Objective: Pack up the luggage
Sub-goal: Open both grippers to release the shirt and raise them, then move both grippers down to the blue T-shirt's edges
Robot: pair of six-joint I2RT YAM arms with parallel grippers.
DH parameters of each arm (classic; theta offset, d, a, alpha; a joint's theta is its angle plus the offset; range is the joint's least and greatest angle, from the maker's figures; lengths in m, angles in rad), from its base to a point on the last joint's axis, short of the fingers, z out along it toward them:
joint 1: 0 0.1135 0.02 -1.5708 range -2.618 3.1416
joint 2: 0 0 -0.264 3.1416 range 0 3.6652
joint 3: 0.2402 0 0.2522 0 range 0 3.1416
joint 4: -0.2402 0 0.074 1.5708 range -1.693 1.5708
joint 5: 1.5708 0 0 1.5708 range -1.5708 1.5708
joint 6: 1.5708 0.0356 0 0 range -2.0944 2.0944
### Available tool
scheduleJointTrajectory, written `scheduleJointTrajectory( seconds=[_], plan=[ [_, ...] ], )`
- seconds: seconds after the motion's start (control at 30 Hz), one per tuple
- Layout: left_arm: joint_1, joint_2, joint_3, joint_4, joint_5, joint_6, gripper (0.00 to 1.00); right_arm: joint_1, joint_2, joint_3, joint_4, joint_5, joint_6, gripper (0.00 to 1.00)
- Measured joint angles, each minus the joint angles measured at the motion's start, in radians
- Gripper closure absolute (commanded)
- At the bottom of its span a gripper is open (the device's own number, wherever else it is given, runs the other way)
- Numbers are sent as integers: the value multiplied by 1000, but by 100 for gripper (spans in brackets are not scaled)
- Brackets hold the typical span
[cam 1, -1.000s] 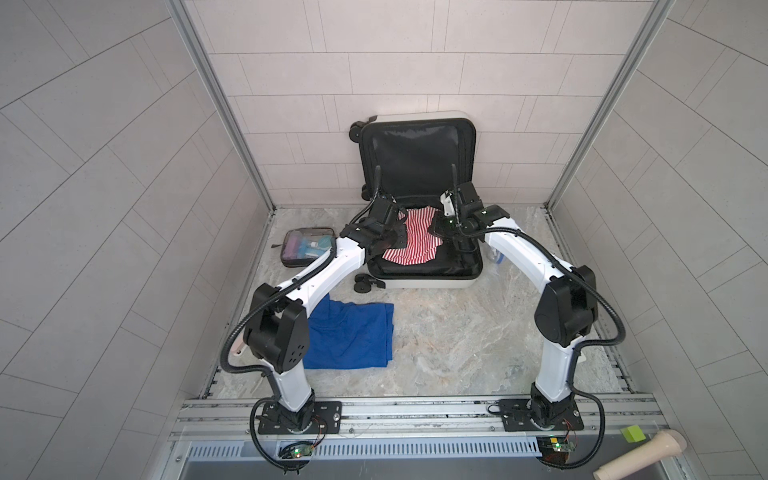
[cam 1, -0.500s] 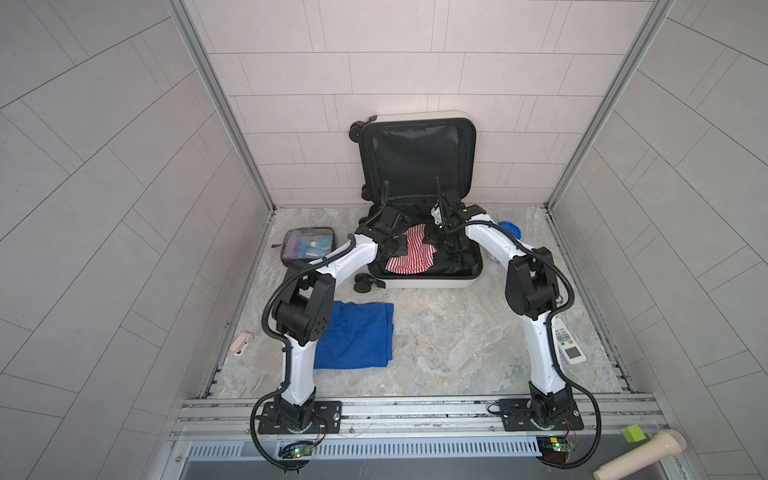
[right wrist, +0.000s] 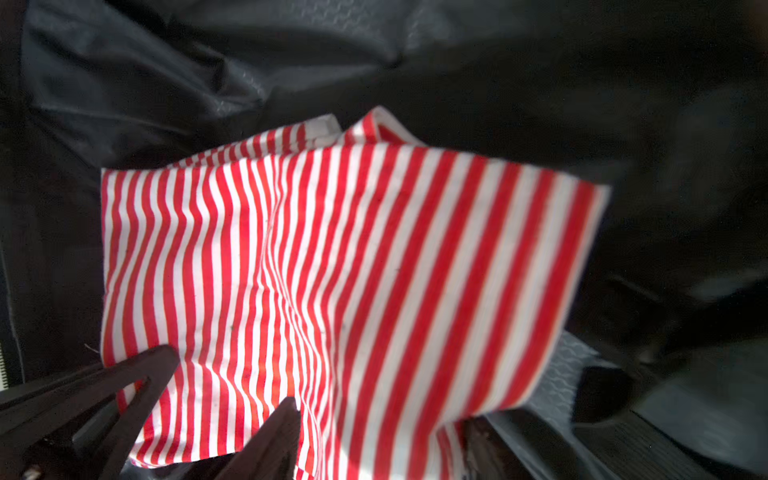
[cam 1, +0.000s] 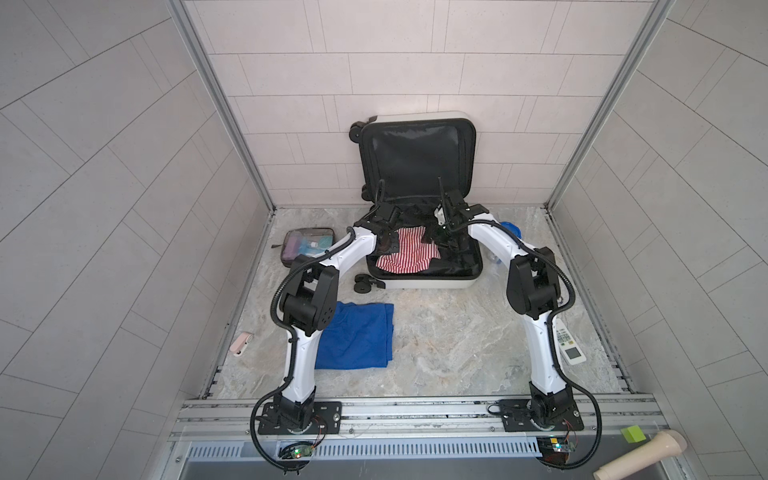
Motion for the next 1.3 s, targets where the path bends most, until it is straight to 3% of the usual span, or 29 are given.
scheduleJointTrajectory(
  seconds=[0.37, 0.5, 0.57, 0.9, 1.2, 1.3],
  plan=[
    [2, 5, 0, -22, -12, -19, 98, -39, -156, 0, -71, 93, -37, 33],
    [4, 5, 0, -36, -18, -13, 60, -39, -197, -18, -84, 108, -48, 33],
    [5, 5, 0, -48, -21, -14, 52, -39, -230, -49, -81, 109, -52, 33],
    [5, -87, 2, -57, -1, 21, 49, -32, -481, -276, -33, 93, -74, 34],
    [0, -309, -8, -13, 44, 53, 50, 3, -646, -503, 53, 40, -76, 31],
    [-2, -429, -76, 51, 54, 58, 50, 40, -686, -591, 92, 27, -67, 31]
  ],
)
